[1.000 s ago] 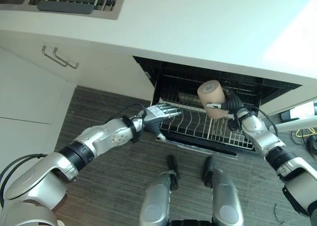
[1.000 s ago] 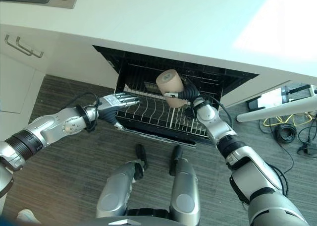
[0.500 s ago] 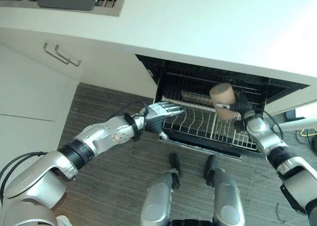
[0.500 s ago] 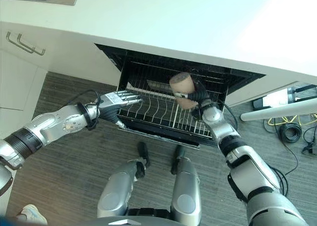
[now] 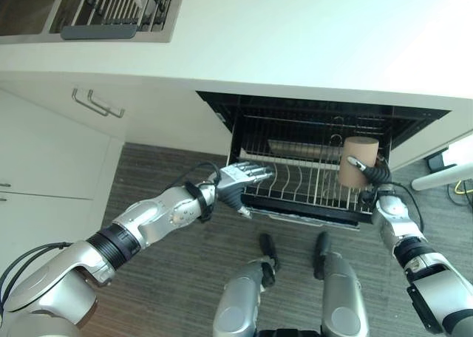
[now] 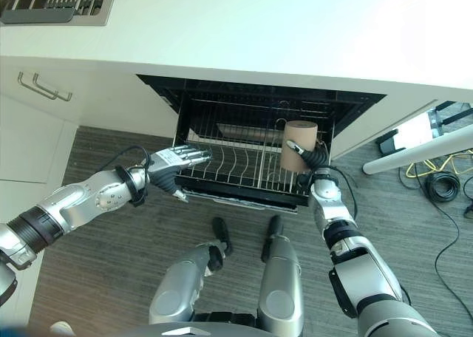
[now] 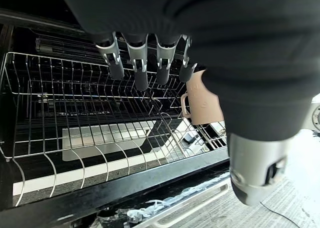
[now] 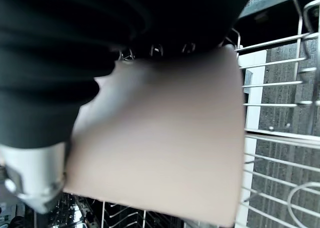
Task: Place the dishes in the dishwasher.
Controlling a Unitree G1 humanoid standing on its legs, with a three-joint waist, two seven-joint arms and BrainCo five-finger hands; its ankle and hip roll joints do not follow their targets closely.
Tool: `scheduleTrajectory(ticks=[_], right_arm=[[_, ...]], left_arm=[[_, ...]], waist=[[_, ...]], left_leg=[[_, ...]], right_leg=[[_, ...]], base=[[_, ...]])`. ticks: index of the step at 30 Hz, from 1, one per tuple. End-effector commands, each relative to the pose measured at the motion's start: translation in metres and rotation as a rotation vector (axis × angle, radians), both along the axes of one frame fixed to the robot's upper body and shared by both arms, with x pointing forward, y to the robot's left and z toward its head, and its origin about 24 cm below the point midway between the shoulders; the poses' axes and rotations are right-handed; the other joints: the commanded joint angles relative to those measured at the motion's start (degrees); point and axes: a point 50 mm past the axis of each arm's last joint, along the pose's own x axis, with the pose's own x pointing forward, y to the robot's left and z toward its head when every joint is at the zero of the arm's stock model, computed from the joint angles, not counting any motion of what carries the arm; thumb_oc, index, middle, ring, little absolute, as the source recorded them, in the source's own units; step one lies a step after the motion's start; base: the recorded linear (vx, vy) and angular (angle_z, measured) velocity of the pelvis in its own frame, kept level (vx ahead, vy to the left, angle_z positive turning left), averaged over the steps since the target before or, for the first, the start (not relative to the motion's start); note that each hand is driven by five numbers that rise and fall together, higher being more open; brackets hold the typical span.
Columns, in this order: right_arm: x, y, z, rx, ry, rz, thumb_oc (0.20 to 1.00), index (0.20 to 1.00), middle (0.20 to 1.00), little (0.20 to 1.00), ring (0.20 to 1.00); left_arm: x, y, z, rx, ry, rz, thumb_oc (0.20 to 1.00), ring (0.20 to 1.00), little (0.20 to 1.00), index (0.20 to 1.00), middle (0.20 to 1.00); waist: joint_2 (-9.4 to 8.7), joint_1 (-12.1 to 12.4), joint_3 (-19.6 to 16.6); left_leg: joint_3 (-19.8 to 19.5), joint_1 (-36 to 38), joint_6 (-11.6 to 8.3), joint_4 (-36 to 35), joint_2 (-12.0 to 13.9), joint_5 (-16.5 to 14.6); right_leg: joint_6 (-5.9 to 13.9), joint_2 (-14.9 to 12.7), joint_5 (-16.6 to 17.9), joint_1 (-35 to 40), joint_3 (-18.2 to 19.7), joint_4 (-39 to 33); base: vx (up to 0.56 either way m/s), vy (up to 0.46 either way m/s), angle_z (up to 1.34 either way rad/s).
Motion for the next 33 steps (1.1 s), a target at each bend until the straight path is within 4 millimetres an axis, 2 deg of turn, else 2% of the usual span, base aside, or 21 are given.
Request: scheduleTrajectory(ticks=[1,7,10,13,18,24,25,26,33], right_arm=[[-0.006,0.003,-0.018,-0.016,0.071,-0.017,0.2,0.2,0.2,0.2,0.2],[-0.009,0.013,-0.033,-0.012,0.141,0.007,0.2,0.2,0.2,0.2,0.2],[-0.011,0.031,-0.043,-0.018,0.179,0.062,0.2,0.2,0.2,0.2,0.2],[-0.015,0.038,-0.049,-0.021,0.202,0.065,0.2,0.2,0.2,0.2,0.2],[-0.023,0.032,-0.06,-0.053,0.255,0.023,0.2,0.2,0.2,0.2,0.2],[-0.034,0.008,-0.072,-0.12,0.327,-0.107,0.209,0.209,0.209,0.209,0.209],[-0.036,0.005,-0.072,-0.126,0.331,-0.121,0.363,0.363,0.363,0.363,0.363],[-0.037,0.002,-0.073,-0.142,0.335,-0.144,1.0,1.0,1.0,1.0,1.0],[-0.037,-0.014,-0.06,-0.321,0.282,-0.334,1.0,1.0,1.0,1.0,1.0]], left_arm=[[-0.007,-0.009,0.011,-0.106,-0.009,-0.033,1.0,1.0,1.0,1.0,1.0],[-0.009,-0.018,0.009,-0.119,-0.002,-0.051,1.0,1.0,1.0,1.0,1.0],[-0.011,-0.022,0.009,-0.135,0.0,-0.063,1.0,1.0,1.0,1.0,1.0],[-0.012,-0.024,0.009,-0.14,0.001,-0.062,1.0,1.0,1.0,1.0,1.0],[-0.012,-0.024,0.008,-0.146,0.006,-0.062,1.0,1.0,1.0,1.0,1.0],[-0.015,-0.025,0.004,-0.146,0.011,-0.067,1.0,1.0,1.0,1.0,1.0],[-0.015,-0.025,0.003,-0.147,0.011,-0.068,1.0,1.0,1.0,1.0,1.0],[-0.015,-0.025,0.003,-0.147,0.011,-0.068,1.0,1.0,1.0,1.0,1.0],[-0.017,-0.024,-0.002,-0.148,0.008,-0.055,1.0,1.0,1.0,1.0,1.0]], waist=[[-0.51,0.65,-1.74],[0.59,0.79,-1.81],[1.54,0.9,-2.04],[1.66,0.78,-2.05],[2.14,0.62,-2.25],[2.35,0.58,-2.25],[2.35,0.56,-2.26],[2.34,0.54,-2.28],[2.42,0.03,-1.92]], left_leg=[[-4.51,-0.82,-2.65,4.05,-0.35,-4.58],[-4.5,-0.75,-2.64,4.05,-0.79,-4.81],[-4.44,-0.99,-2.52,4.05,-1.22,-4.62],[-4.31,-0.75,-2.52,4.05,-1.32,-4.82],[-4.09,-0.65,-2.41,4.05,-1.36,-4.91],[-3.94,-0.62,-2.29,4.05,-1.24,-4.98],[-3.91,-0.58,-2.27,4.05,-1.24,-4.99],[-3.86,-0.55,-2.23,4.05,-1.25,-4.97],[-3.69,-0.53,-2.02,4.05,-1.15,-4.98]], right_leg=[[5.52,-1.45,2.66,3.76,0.58,-5.07],[5.66,-1.91,2.43,3.77,0.37,-5.07],[5.56,-2.21,2.63,3.45,0.48,-5.07],[5.71,-2.36,2.43,3.66,0.53,-5.07],[5.94,-2.61,2.58,3.61,0.61,-5.07],[6.09,-2.74,2.67,3.6,0.63,-5.07],[6.11,-2.76,2.69,3.62,0.64,-5.07],[6.11,-2.76,2.73,3.62,0.72,-5.07],[6.23,-2.6,2.9,3.41,1.31,-5.07]], base=[[0.0,0.0,0.0],[0.0,0.046,0.01],[0.01,0.074,0.0],[0.01,0.043,0.01],[0.01,0.024,0.03],[0.01,0.001,0.02],[0.0,0.0,0.0],[0.0,0.0,0.0],[0.0,0.0,0.0]])
